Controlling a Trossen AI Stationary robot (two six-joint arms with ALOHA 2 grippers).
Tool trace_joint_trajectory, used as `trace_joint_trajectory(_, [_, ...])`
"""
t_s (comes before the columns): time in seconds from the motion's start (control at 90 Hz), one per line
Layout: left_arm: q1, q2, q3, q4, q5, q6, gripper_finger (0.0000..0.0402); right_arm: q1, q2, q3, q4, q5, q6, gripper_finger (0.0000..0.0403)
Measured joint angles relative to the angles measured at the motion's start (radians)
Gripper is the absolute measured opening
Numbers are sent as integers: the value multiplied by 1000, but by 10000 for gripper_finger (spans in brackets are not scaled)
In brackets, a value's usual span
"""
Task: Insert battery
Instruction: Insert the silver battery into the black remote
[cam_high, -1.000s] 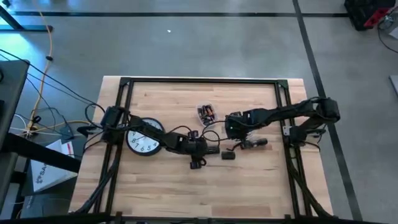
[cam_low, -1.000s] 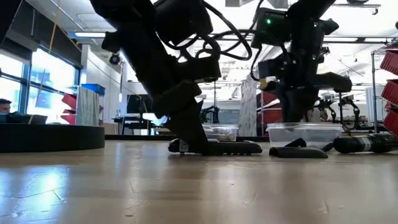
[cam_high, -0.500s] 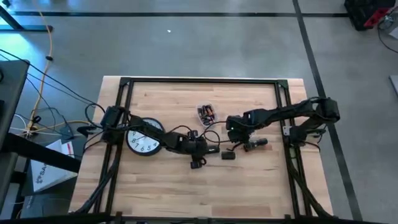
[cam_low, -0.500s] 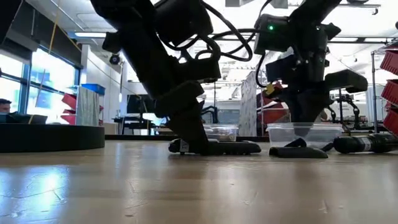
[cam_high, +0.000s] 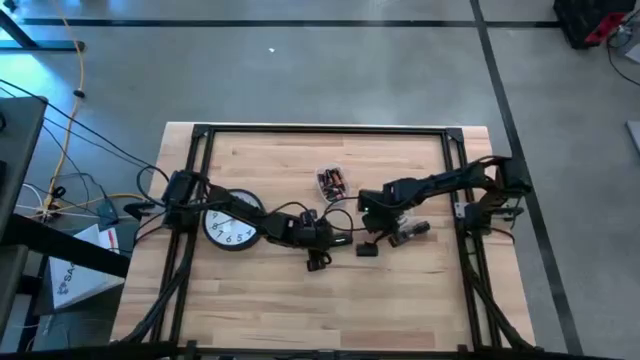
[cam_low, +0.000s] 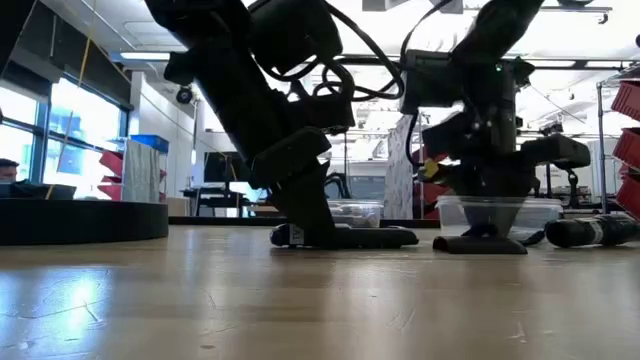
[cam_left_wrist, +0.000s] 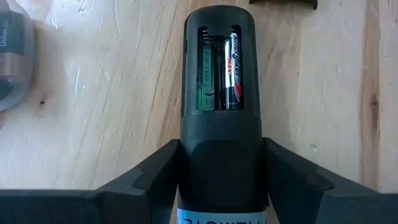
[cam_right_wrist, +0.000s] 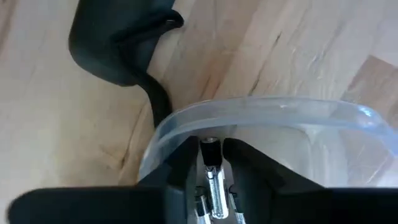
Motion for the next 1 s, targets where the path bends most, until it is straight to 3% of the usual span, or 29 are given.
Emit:
trace_joint_trajectory(0.2, [8, 0, 0, 0, 5, 12, 186, -16, 1, -2, 16, 14, 0, 85])
trace_joint_trajectory(0.5, [11, 0, 0, 0, 2, 30, 186, -16, 2, -3, 45, 32, -9, 7])
trace_joint_trajectory(0.733, [11, 0, 0, 0, 0, 30, 186, -17, -15, 49, -12, 115, 64, 2])
trace_joint_trajectory(1.0, [11, 0, 0, -1, 0, 30, 186, -16, -137, 157, -84, 181, 130, 1])
